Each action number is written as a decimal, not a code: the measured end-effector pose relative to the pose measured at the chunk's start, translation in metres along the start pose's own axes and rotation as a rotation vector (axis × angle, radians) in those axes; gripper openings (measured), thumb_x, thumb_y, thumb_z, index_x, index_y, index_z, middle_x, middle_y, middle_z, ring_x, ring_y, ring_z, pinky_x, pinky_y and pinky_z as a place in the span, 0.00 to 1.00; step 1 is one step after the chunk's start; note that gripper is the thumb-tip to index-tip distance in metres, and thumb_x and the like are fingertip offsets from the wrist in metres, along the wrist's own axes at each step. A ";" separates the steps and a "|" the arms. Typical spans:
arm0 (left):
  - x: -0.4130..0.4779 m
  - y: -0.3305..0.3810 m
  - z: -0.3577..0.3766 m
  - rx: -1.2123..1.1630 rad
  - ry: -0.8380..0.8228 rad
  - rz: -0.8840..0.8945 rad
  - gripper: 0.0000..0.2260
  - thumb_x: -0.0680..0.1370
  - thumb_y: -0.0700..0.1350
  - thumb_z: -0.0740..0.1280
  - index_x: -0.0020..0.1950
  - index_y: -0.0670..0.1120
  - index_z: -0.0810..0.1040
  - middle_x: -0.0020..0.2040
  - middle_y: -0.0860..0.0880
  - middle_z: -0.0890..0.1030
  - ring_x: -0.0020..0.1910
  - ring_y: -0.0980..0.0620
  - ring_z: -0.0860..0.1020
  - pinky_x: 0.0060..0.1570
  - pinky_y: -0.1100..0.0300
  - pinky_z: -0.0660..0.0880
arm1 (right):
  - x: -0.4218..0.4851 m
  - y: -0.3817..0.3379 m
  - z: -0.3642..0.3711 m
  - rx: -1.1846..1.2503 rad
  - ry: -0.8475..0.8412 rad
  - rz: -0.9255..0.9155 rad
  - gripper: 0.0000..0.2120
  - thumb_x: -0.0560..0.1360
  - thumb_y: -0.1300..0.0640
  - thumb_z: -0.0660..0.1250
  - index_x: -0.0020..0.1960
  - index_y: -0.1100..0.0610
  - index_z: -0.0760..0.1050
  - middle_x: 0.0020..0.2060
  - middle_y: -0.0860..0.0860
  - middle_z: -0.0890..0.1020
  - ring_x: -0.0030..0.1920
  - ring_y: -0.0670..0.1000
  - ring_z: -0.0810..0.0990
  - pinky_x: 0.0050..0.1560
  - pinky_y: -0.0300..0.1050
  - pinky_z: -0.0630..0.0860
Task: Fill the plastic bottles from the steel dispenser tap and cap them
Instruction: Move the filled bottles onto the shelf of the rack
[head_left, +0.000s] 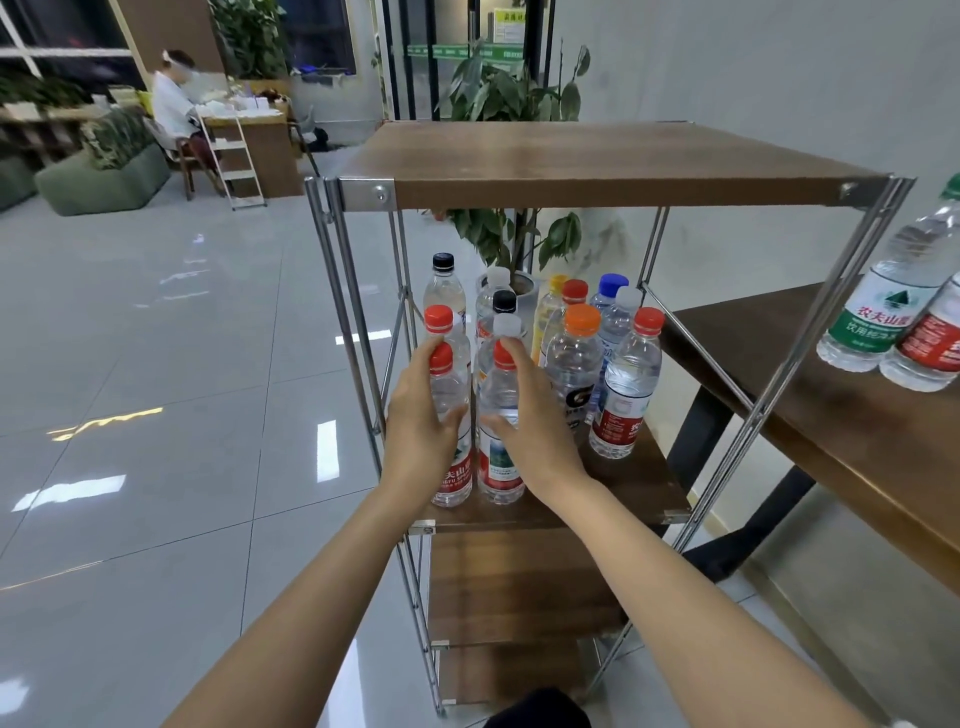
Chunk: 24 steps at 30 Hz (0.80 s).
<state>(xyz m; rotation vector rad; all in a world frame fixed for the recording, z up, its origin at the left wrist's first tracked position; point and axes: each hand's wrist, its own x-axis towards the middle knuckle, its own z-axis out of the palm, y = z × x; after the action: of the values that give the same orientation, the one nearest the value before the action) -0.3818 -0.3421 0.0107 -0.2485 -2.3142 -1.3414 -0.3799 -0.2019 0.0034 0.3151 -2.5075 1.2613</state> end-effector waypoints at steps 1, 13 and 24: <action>0.000 0.001 0.001 0.006 0.005 -0.003 0.33 0.74 0.33 0.73 0.75 0.50 0.65 0.68 0.51 0.75 0.67 0.54 0.73 0.65 0.63 0.68 | 0.001 0.001 0.002 -0.017 0.006 0.001 0.40 0.77 0.59 0.70 0.78 0.39 0.50 0.77 0.46 0.59 0.76 0.46 0.59 0.69 0.43 0.60; -0.001 0.002 0.002 0.047 0.002 -0.026 0.36 0.75 0.32 0.71 0.78 0.48 0.60 0.72 0.49 0.71 0.72 0.53 0.68 0.70 0.61 0.64 | -0.003 -0.006 -0.009 -0.175 -0.062 -0.018 0.44 0.78 0.57 0.69 0.79 0.40 0.41 0.79 0.47 0.56 0.77 0.50 0.59 0.69 0.54 0.69; -0.048 0.044 -0.007 0.121 -0.119 0.108 0.32 0.77 0.40 0.72 0.77 0.49 0.61 0.75 0.49 0.66 0.74 0.51 0.65 0.69 0.58 0.66 | -0.049 -0.016 -0.060 -0.329 -0.053 -0.016 0.36 0.79 0.53 0.67 0.80 0.44 0.50 0.78 0.48 0.59 0.78 0.50 0.57 0.72 0.54 0.66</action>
<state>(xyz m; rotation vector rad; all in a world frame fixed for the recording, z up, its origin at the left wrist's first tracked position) -0.3210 -0.3227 0.0258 -0.4185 -2.4319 -1.1583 -0.3184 -0.1601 0.0301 0.2908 -2.6937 0.8228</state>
